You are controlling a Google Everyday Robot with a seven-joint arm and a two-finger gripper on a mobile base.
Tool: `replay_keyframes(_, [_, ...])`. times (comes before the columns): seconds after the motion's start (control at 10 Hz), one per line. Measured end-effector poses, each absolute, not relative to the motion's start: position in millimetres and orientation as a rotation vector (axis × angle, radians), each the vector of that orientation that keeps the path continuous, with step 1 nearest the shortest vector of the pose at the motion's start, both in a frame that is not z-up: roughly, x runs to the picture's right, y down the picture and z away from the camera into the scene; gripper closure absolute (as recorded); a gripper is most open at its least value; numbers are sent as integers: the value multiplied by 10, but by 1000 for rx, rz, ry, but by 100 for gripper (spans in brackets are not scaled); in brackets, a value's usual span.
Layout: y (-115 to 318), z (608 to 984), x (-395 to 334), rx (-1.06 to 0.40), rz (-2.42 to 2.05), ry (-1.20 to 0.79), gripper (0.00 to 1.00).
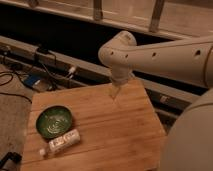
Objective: Place the bottle in the ceramic bowl
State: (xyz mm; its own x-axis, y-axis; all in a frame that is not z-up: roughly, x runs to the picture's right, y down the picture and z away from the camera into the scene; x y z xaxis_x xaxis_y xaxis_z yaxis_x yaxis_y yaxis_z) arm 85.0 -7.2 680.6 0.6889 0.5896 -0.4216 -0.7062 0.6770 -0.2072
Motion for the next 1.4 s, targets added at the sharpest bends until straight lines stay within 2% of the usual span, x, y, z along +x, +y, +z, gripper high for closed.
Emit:
replay_keyframes(0.9, [-93,6791,837,-364,722,326,20])
replay_keyframes(1.4, [-332,6676,329,-370,225,148,20])
